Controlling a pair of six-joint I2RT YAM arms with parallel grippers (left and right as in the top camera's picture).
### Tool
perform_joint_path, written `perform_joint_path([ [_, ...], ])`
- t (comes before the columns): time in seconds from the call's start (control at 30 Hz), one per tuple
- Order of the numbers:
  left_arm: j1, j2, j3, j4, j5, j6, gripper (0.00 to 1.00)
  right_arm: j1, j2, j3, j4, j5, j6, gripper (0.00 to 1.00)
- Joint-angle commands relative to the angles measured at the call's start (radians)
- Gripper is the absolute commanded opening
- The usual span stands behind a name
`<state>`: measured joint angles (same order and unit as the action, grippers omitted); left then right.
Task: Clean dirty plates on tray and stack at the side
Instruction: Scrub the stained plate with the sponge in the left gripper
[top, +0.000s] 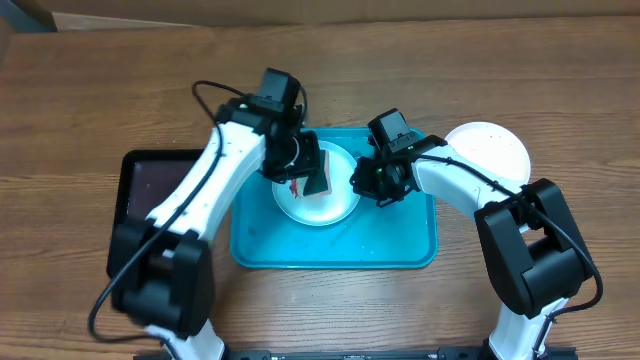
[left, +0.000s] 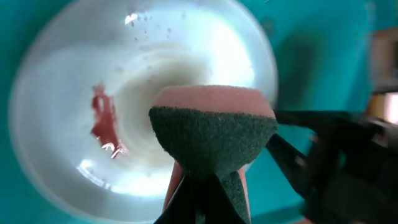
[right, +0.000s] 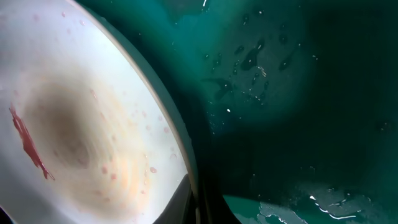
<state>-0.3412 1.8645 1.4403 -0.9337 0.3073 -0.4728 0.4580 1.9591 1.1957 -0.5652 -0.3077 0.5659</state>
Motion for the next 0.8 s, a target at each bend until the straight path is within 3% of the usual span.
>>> perform_joint_path([
  [0.0, -0.025, 0.074, -0.005, 0.020, 0.001, -0.023, 0.05, 0.000, 0.039, -0.009, 0.005, 0.037, 0.007, 0.04],
  [0.17, -0.051, 0.147, -0.005, 0.056, -0.032, -0.022, 0.04, 0.000, 0.039, -0.009, 0.015, 0.037, 0.007, 0.04],
  [0.57, -0.011, 0.199, -0.002, 0.007, -0.572, -0.023, 0.04, 0.000, 0.039, -0.009, 0.014, 0.037, 0.007, 0.04],
  [0.77, 0.028, 0.160, 0.072, -0.056, -0.670, -0.025, 0.04, 0.000, 0.039, -0.009, 0.015, 0.036, 0.007, 0.04],
])
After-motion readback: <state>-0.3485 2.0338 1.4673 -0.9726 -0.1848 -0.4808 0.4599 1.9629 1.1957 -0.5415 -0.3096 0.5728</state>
